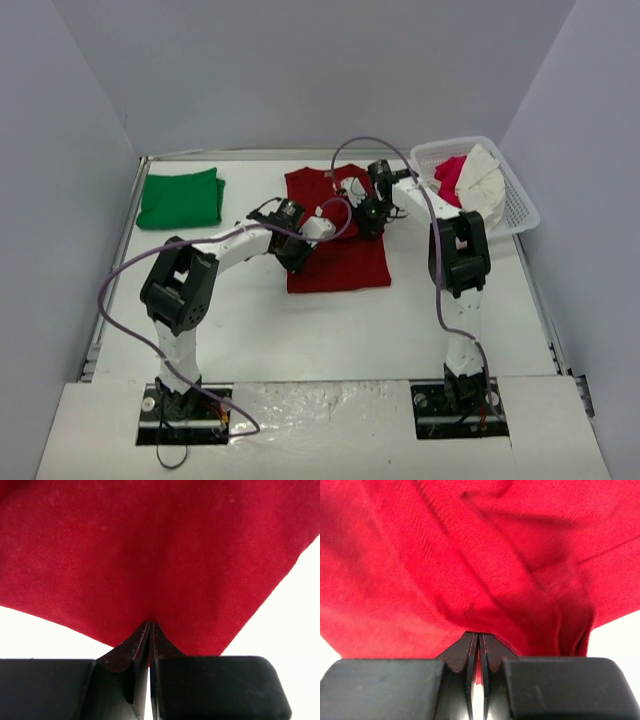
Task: Fold and stack the t-shirts
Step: Fold the folded rectangular tshirt in 1/3 of the way
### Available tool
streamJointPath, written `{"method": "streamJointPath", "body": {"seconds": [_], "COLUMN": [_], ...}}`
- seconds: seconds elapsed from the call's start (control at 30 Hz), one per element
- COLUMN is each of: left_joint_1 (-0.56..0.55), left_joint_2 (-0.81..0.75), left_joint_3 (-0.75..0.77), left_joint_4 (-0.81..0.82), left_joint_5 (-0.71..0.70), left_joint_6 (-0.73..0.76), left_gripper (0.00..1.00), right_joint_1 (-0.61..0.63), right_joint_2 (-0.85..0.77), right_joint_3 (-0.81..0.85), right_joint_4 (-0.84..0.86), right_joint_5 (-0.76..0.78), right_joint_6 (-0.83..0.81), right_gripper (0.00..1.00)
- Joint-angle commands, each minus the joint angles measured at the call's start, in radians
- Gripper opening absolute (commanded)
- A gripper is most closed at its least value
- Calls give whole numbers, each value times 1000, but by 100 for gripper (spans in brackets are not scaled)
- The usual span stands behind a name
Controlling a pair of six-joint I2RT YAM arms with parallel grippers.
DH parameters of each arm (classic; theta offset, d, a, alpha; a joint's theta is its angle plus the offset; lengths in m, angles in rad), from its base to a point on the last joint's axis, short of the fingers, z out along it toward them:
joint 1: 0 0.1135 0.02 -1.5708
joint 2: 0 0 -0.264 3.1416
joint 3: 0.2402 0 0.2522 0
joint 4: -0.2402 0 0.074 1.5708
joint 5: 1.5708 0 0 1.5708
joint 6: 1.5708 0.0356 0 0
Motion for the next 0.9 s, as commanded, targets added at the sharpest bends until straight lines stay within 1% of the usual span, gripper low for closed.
{"method": "streamJointPath", "body": {"seconds": [0.0, 0.1, 0.2, 0.3, 0.43, 0.5, 0.6, 0.63, 0.67, 0.7, 0.73, 0.77, 0.83, 0.87], "left_joint_1": [0, -4, -7, -7, -9, -10, -9, -9, -9, -9, -10, -10, -12, -15], "left_joint_2": [2, 1, -7, -16, -27, -45, -82, -91, -113, -122, -130, -137, -154, -159], "left_joint_3": [-2, -8, -17, -28, -30, -25, -31, -31, -33, -33, -31, -31, -33, -37], "left_joint_4": [10, 6, 0, 1, -14, -29, -39, -43, -45, -48, -54, -57, -66, -66], "left_joint_5": [-24, -27, -25, -28, -31, -22, -16, -14, -8, -1, 3, 7, 38, 39], "left_joint_6": [-7, 0, 7, 13, 23, 41, 55, 56, 58, 66, 69, 70, 85, 86], "left_gripper": [2, 2, 2, 2, 2, 2, 2, 2, 2, 2, 2, 2, 2, 2], "right_joint_1": [-8, -22, -28, -33, -41, -41, -41, -41, -41, -41, -41, -41, -41, -41], "right_joint_2": [45, 99, 144, 156, 150, 124, 41, -14, -42, -74, -129, -155, -230, -252], "right_joint_3": [89, 164, 200, 194, 217, 214, 166, 148, 108, 88, 71, 36, -8, -59], "right_joint_4": [-29, -20, 18, 72, 91, 89, 86, 86, 83, 80, 71, 46, 28, 0], "right_joint_5": [15, 47, 117, 155, 168, 162, 142, 121, 116, 113, 116, 121, 144, 153], "right_joint_6": [-2, 10, 43, 60, 68, 68, 60, 59, 56, 56, 54, 48, 45, 39], "right_gripper": [0, 0, 0, 0, 0, 0, 0, 0, 8, 12, 15, 21, 29, 33]}}
